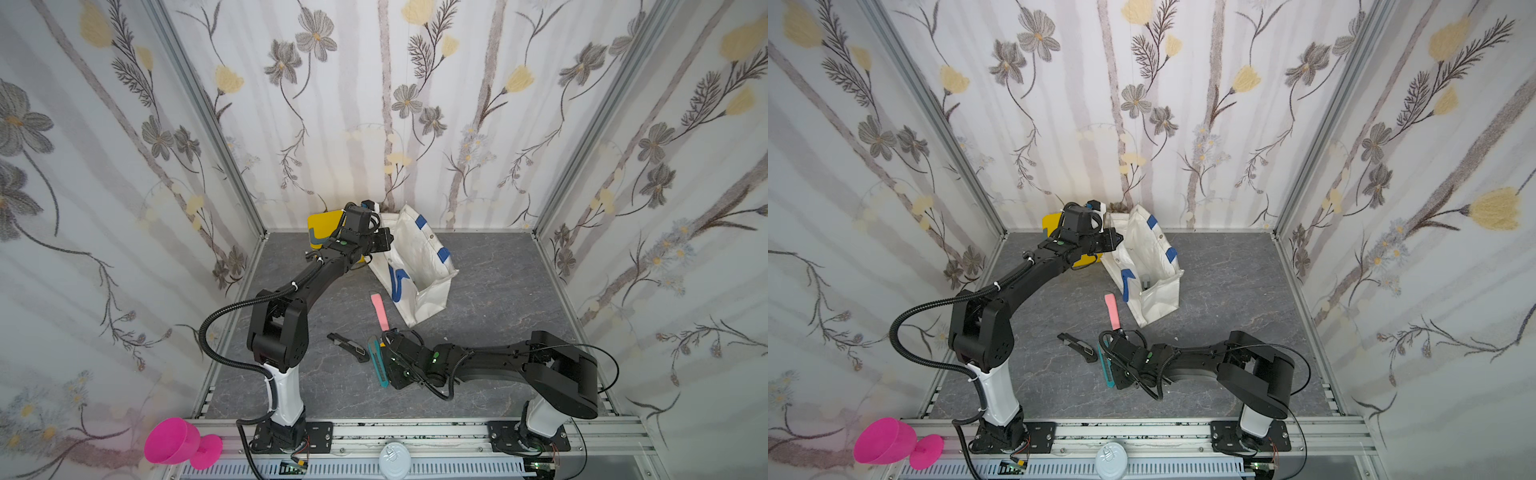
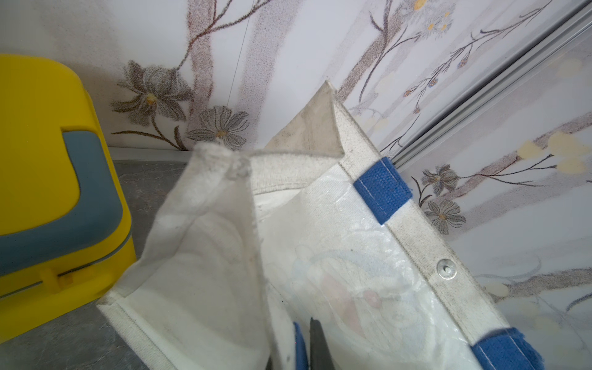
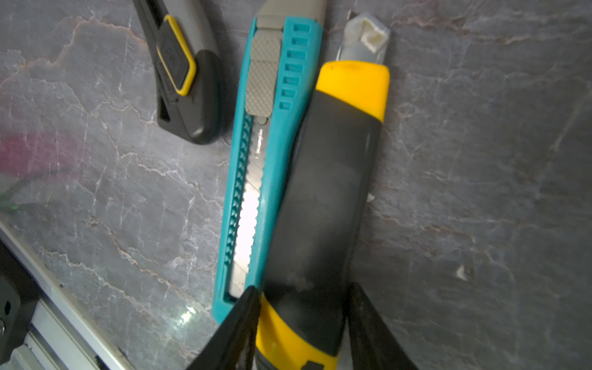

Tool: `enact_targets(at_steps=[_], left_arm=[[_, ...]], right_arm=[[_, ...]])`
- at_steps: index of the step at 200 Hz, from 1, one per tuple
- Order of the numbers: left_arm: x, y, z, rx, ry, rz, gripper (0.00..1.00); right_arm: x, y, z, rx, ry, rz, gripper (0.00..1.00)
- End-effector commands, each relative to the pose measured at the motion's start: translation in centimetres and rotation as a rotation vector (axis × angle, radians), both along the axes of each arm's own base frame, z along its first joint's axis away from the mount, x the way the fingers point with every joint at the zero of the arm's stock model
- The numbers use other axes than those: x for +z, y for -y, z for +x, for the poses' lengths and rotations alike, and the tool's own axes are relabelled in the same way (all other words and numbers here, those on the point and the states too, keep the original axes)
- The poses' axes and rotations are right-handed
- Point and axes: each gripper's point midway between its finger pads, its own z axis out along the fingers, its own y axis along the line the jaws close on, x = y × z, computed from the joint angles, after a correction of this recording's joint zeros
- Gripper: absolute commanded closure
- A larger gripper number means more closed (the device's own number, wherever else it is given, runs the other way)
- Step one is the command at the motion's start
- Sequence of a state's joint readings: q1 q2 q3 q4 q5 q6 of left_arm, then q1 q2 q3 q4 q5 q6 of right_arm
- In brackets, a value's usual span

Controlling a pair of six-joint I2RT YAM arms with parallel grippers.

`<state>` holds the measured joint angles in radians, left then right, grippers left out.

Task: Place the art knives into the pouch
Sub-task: Pick up the utility knife at the center of the board.

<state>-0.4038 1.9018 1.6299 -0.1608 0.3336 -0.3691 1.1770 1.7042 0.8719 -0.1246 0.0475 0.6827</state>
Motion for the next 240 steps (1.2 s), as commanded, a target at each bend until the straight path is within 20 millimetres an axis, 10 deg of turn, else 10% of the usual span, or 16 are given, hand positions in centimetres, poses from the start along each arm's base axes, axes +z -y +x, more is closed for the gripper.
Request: enact_targets(at_steps=[1, 174, 240], left_arm=[[1.3, -0.1, 0.1, -0.008, 0.041, -0.013, 1.00], [1.2, -0.4, 0.3, -0.007, 0.035, -0.019, 1.00], [1.1, -0.4, 0.3, -0.007, 0.033, -0.023, 1.00]], right_arm=[[-1.5, 2.2, 0.0, -0.045, -0.014, -0.112, 0.50], [-2.6, 4.1, 0.3, -0.090, 0.027, -0.277, 0.60], [1.2, 3.9, 1.6, -0.143, 0.113, -0.122, 0.62]])
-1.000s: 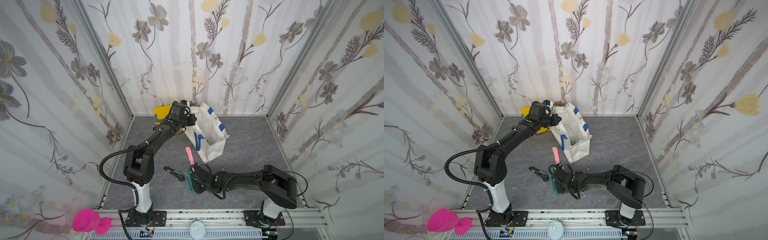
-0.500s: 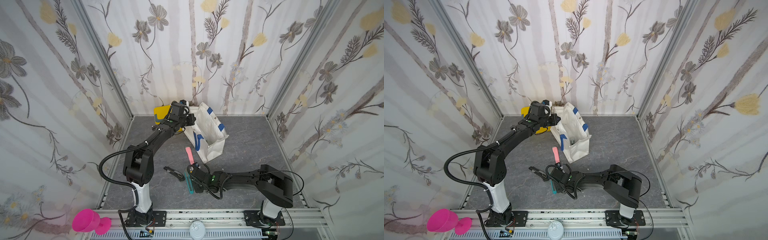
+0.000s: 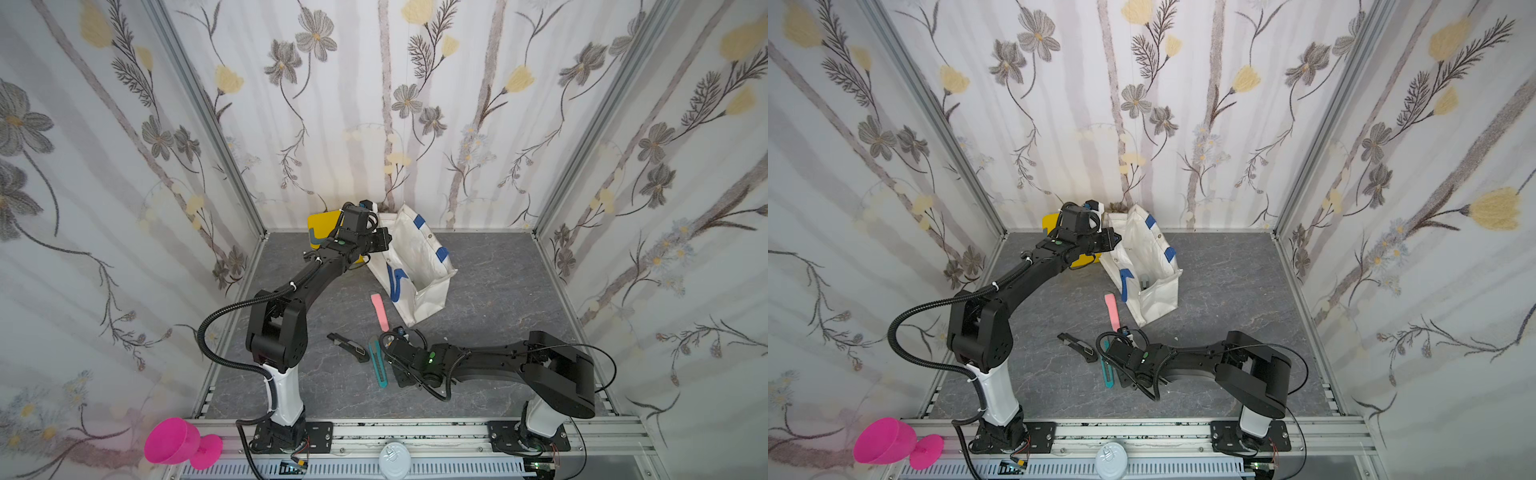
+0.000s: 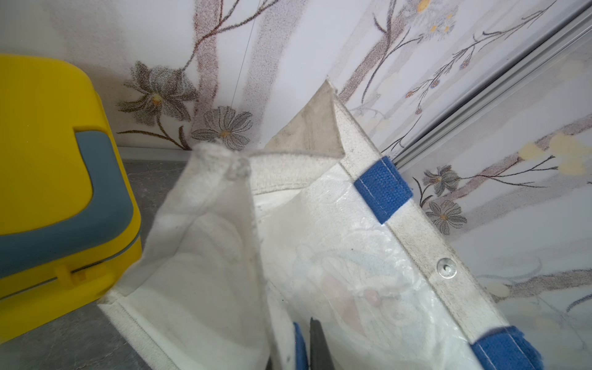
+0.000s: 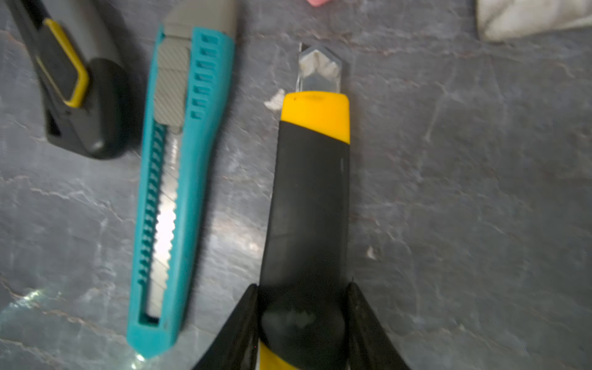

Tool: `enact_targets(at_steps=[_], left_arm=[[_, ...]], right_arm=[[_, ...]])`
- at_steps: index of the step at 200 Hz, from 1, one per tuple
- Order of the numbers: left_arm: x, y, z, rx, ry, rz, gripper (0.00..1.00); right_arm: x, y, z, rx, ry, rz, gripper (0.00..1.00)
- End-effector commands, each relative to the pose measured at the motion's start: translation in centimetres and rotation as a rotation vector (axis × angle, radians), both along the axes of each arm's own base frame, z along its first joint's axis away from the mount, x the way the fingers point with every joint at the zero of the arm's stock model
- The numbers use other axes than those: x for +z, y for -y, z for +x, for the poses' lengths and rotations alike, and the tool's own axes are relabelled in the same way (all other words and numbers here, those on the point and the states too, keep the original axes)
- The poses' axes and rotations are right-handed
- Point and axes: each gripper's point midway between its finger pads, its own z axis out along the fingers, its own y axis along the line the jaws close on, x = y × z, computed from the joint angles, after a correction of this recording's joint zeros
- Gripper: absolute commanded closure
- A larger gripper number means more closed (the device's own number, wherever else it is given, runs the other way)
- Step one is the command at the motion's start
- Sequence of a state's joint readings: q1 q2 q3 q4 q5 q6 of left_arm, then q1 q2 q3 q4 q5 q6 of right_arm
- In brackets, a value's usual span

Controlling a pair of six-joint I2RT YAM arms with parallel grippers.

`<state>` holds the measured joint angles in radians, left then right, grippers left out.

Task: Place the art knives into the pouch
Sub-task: Pick up the utility knife at the center of the board.

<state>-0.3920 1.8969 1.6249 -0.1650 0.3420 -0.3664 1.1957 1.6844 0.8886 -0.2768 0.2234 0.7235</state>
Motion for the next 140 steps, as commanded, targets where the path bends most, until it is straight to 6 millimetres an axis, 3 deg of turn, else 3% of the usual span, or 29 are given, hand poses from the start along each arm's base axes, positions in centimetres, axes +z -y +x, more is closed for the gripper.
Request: enact_targets(at_steps=[1, 21, 27, 86, 100, 105, 140], left_arm=[[1.1, 0.2, 0.2, -0.010, 0.037, -0.023, 1.00], [1.0, 0.2, 0.3, -0.009, 0.034, -0.022, 1.00], [1.0, 0.2, 0.3, -0.009, 0.034, -0.022, 1.00], [1.1, 0.0, 0.7, 0.001, 0.034, -0.011, 1.00], [1.1, 0.2, 0.8, -0.002, 0.034, -0.008, 1.00], [1.0, 0.2, 0.9, -0.002, 0.032, -0.008, 1.00], [0.4, 0.3, 1.2, -0.004, 0.020, 0.002, 1.00]], right_arm=[[1.3, 0.6, 0.4, -0.043, 0.031, 0.035, 0.62], [2.0, 0.4, 0.7, -0.051, 0.043, 0.069, 0.62], [3.2, 0.2, 0.8, -0.053, 0.053, 0.106, 0.62], [5.0, 1.3, 1.6, -0.094, 0.110, 0.194, 0.65], [6.5, 1.0, 1.8, -0.088, 0.135, 0.240, 0.65], [5.8, 1.7, 1.5, -0.086, 0.133, 0.228, 0.65], [8.7, 1.9, 1.8, -0.088, 0.202, 0.317, 0.66]])
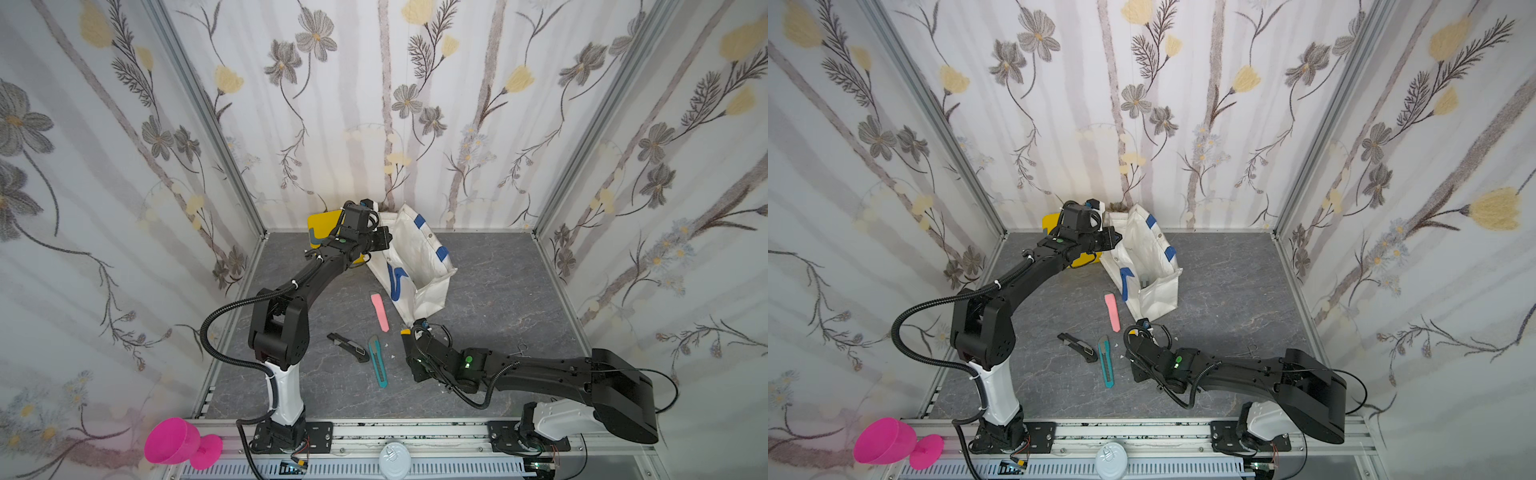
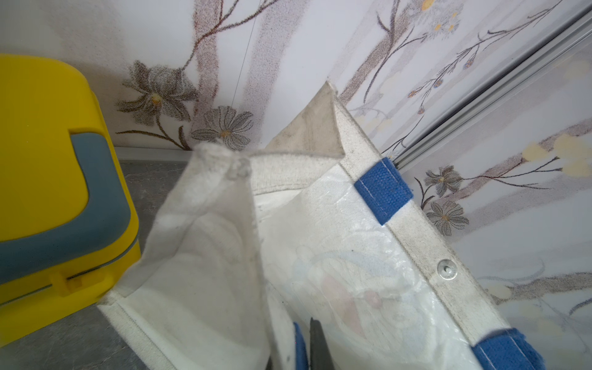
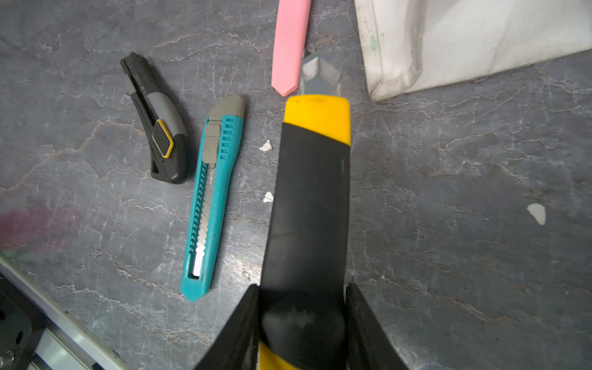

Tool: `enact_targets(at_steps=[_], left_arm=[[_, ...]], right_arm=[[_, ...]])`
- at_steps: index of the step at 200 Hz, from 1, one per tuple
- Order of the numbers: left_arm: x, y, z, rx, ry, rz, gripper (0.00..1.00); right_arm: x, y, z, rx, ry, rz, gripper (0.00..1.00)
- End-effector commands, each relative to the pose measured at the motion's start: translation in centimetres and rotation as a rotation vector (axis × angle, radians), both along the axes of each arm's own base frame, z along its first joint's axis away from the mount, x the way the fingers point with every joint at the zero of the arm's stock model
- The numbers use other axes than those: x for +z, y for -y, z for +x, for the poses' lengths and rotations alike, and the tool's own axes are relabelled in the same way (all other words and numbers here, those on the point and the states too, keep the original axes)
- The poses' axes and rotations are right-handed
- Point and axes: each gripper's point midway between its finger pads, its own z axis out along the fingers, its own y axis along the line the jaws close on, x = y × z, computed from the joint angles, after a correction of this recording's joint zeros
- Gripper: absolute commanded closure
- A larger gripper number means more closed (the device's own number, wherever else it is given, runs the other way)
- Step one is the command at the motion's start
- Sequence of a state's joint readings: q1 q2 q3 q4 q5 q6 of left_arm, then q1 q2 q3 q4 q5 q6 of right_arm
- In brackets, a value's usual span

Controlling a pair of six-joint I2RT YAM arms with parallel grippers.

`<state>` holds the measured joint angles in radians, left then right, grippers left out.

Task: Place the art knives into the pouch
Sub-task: Pick up the utility knife at the center of the board, then place the utility knife in the pouch.

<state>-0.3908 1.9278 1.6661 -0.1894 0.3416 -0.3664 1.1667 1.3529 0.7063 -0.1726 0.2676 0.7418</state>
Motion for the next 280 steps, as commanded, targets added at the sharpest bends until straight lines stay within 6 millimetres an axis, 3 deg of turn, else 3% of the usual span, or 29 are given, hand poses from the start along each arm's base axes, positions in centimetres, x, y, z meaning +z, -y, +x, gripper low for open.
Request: enact_targets(at_steps=[1, 40, 91, 103, 108, 176, 210, 225, 228, 243, 280], left_arm=[[0.7, 0.2, 0.6, -0.006, 0.033, -0.004, 1.00], [0.4, 0.0, 0.7, 0.002, 0.036, 0.013, 1.00], [0.2, 0.0, 0.4, -0.006, 0.039, 0.016, 1.00], [0.0, 0.0, 0.4, -0.006, 0.037, 0.019, 1.00], [0.0, 0.0, 0.3, -0.007, 0.039, 0.021, 1.00], [-0.5, -0.2, 0.2, -0.003, 0.058, 0.023, 1.00], [-0.3, 0.0, -0.1, -0.022, 0.065, 0.009, 1.00], [-0.4, -0.1, -0.4, -0.022, 0.068, 0.008, 1.00], [-0.3, -0.1, -0.4, -0.022, 0.070, 0.006, 1.00], [-0.4, -0.1, -0.7, -0.022, 0.072, -0.002, 1.00], [0.0, -0.1, -1.0, -0.034, 0.093, -0.006, 1.00]], right_arm=[[2.6, -0.5, 0.9, -0.023, 0.081, 0.092, 0.66], [6.1, 0.2, 1.3, -0.049, 0.168, 0.198, 0.69], [13.0, 0.5, 2.8, -0.069, 0.291, 0.303, 0.70], [13.8, 0.7, 3.3, -0.069, 0.294, 0.321, 0.70], [15.7, 0.4, 3.7, -0.068, 0.312, 0.360, 0.70], [25.7, 1.4, 9.3, -0.095, 0.500, 0.412, 0.71], [26.6, 0.7, 13.6, -0.104, 0.531, 0.338, 0.71], [25.9, -0.1, 15.3, -0.104, 0.526, 0.287, 0.71], [25.7, 0.8, 16.4, -0.135, 0.530, 0.266, 0.71], [24.5, 1.1, 18.4, -0.171, 0.525, 0.189, 0.71], [21.4, 0.3, 21.1, -0.177, 0.445, 0.095, 0.72]])
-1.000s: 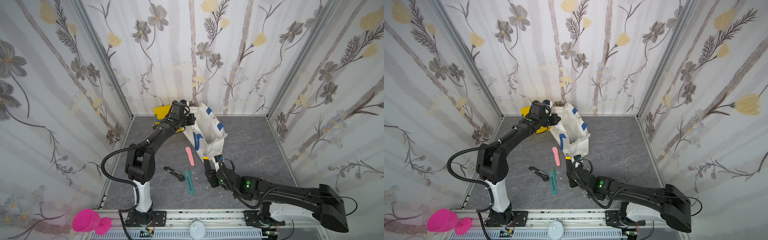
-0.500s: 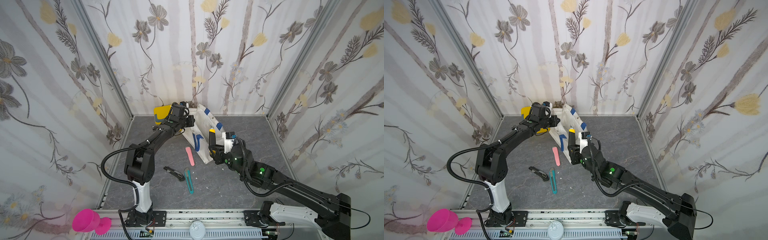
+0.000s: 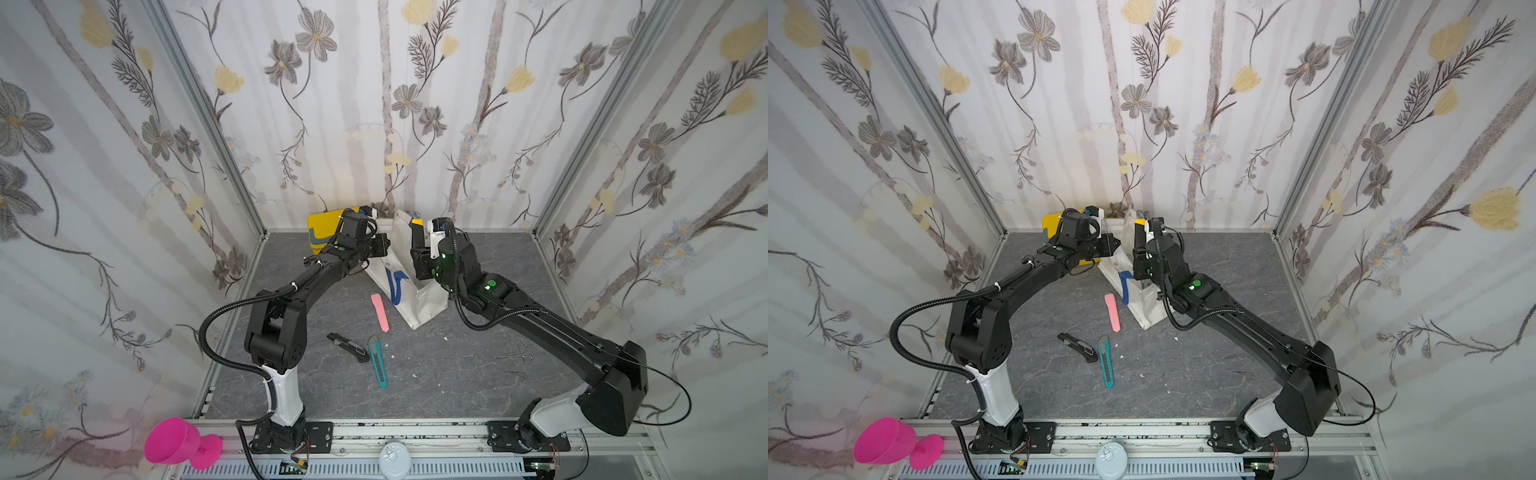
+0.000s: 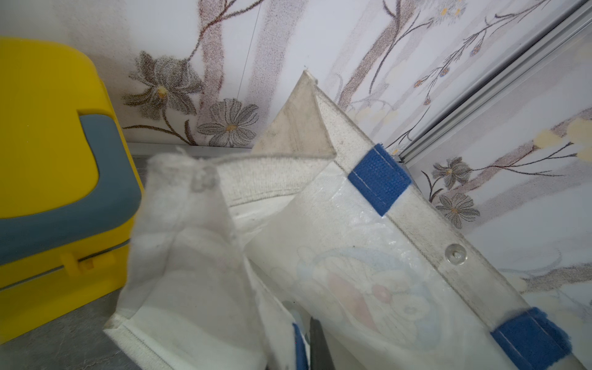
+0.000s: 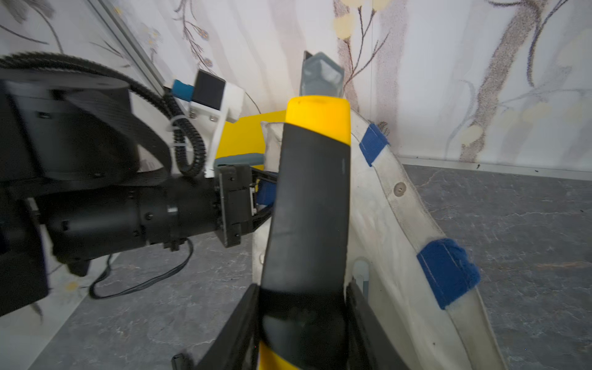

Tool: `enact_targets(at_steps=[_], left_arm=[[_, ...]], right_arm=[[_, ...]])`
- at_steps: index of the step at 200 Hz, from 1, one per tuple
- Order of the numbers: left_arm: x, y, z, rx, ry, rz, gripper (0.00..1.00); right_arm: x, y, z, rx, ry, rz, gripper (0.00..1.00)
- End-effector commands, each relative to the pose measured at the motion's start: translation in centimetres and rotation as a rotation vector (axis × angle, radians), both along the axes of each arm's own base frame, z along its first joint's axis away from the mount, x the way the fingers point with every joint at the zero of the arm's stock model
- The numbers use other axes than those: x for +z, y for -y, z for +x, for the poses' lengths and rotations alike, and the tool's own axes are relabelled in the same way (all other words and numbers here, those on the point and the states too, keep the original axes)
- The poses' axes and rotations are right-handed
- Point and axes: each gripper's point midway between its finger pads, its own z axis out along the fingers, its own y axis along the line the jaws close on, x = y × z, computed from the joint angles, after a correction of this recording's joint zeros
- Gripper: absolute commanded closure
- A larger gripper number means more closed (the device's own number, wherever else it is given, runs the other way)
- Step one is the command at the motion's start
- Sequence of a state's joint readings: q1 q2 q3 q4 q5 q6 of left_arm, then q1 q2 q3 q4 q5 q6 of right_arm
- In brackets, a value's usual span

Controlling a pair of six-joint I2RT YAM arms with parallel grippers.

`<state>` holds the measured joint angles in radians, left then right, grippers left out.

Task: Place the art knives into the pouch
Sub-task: Place the utility knife in the pouch.

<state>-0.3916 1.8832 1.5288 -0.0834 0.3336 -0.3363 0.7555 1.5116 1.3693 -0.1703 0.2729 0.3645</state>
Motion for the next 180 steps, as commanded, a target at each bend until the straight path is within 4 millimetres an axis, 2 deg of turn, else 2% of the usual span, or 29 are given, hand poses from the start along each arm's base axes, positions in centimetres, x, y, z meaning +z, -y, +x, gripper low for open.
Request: enact_targets(at_steps=[1, 12, 17, 40, 58, 107, 123, 133, 142, 158, 169, 180], left_arm=[[1.6, 0.4, -0.1, -0.028, 0.062, -0.024, 1.00], [1.8, 0.3, -0.1, -0.027, 0.073, -0.026, 1.00], [2.0, 0.3, -0.2, -0.026, 0.079, -0.026, 1.00], [2.5, 0.1, -0.2, -0.022, 0.099, -0.025, 1.00], [2.7, 0.0, -0.1, -0.024, 0.112, -0.020, 1.00], [2.4, -0.1, -0.1, -0.020, 0.123, -0.020, 1.00], [2.4, -0.2, -0.1, -0.020, 0.122, -0.019, 1.00], [2.3, -0.2, -0.1, -0.020, 0.121, -0.018, 1.00], [2.3, -0.2, 0.0, -0.020, 0.121, -0.019, 1.00], [2.4, -0.2, 0.1, -0.021, 0.124, -0.021, 1.00], [2.4, -0.2, 0.1, -0.021, 0.123, -0.022, 1.00], [2.4, -0.2, 0.2, -0.018, 0.124, -0.022, 1.00]], right_arm=[[-1.3, -0.1, 1.0, -0.004, -0.033, -0.064, 0.72], [-1.8, -0.4, 1.1, 0.007, -0.055, -0.078, 0.71], [-3.4, -0.9, 1.5, 0.015, -0.088, -0.105, 0.71], [-6.0, -2.0, 1.2, 0.073, -0.157, -0.140, 0.68], [-8.0, -1.9, 1.2, 0.066, -0.202, -0.175, 0.68], [-11.0, -2.7, 1.2, 0.102, -0.306, -0.149, 0.62], [-10.9, -2.8, 1.2, 0.105, -0.309, -0.142, 0.55], [-10.5, -2.7, 1.2, 0.098, -0.303, -0.137, 0.43], [-10.0, -2.6, 1.1, 0.100, -0.295, -0.131, 0.36], [-8.3, -2.4, 0.9, 0.106, -0.263, -0.111, 0.14], [-7.0, -2.3, 0.6, 0.113, -0.234, -0.093, 0.09], [-5.3, -2.1, 0.2, 0.127, -0.188, -0.069, 0.09]])
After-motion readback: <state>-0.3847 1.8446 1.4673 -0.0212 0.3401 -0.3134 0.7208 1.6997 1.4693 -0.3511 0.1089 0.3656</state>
